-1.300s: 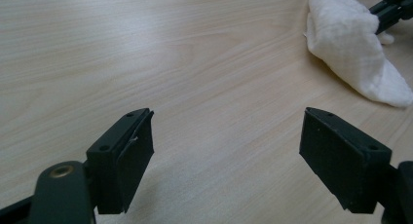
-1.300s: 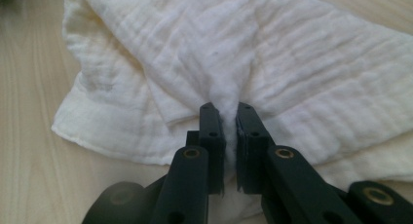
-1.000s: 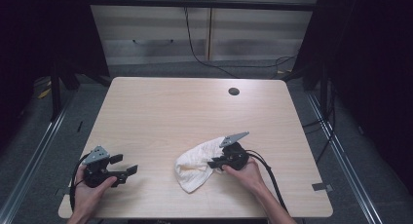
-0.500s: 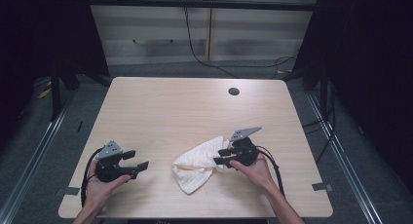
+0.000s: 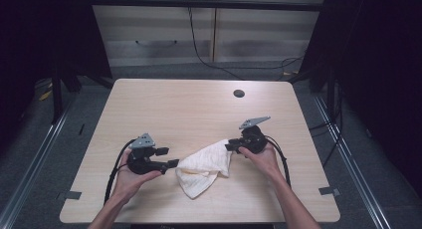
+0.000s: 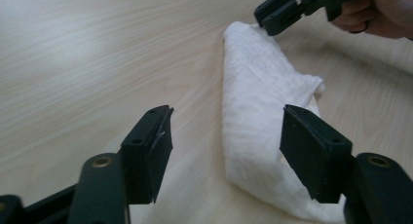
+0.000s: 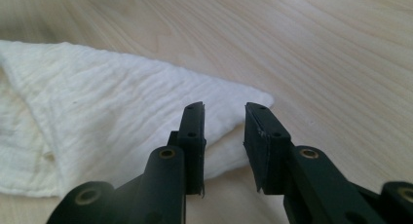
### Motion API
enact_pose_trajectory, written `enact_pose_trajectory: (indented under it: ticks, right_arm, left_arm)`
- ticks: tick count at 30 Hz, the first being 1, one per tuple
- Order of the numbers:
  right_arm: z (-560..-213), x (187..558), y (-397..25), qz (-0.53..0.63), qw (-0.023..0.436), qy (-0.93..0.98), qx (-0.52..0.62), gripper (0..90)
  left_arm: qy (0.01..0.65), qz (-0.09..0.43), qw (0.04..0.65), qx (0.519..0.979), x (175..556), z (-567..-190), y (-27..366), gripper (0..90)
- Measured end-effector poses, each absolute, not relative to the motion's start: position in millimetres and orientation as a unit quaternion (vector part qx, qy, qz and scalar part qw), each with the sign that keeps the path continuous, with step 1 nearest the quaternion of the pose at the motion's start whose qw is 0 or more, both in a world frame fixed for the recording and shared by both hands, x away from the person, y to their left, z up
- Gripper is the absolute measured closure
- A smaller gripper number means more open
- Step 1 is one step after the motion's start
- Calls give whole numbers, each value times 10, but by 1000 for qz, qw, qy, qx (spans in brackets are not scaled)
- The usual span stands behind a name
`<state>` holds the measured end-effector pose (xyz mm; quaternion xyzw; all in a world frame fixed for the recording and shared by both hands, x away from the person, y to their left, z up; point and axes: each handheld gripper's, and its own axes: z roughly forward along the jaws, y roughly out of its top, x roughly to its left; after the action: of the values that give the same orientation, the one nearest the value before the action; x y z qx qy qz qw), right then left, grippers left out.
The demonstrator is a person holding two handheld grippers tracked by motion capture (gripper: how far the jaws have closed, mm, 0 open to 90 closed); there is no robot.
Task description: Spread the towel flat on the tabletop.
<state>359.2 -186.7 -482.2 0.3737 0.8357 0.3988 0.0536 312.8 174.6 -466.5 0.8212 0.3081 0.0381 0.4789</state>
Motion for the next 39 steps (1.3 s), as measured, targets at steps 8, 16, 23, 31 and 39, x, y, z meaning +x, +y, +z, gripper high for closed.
enact_pose_trajectory:
  ticks: [8,16,23,31,39]
  right_arm:
    - [-5022,3598,-1796,386,39,841,376,666]
    - [-5015,3368,-1782,383,35,851,357,713]
    - [-4968,3060,-1743,374,32,868,327,687]
    - [-4839,3162,-1987,421,61,833,354,689]
    - [-4949,3393,-1894,415,43,834,362,626]
  left_arm:
    - [289,17,444,848,3125,-4877,1618,548]
    - [300,31,413,859,3154,-4969,1671,844]
    - [302,29,414,858,3183,-5006,1750,849]
    - [302,28,415,858,3200,-5029,1755,846]
    - [301,30,416,858,3211,-5036,1752,846]
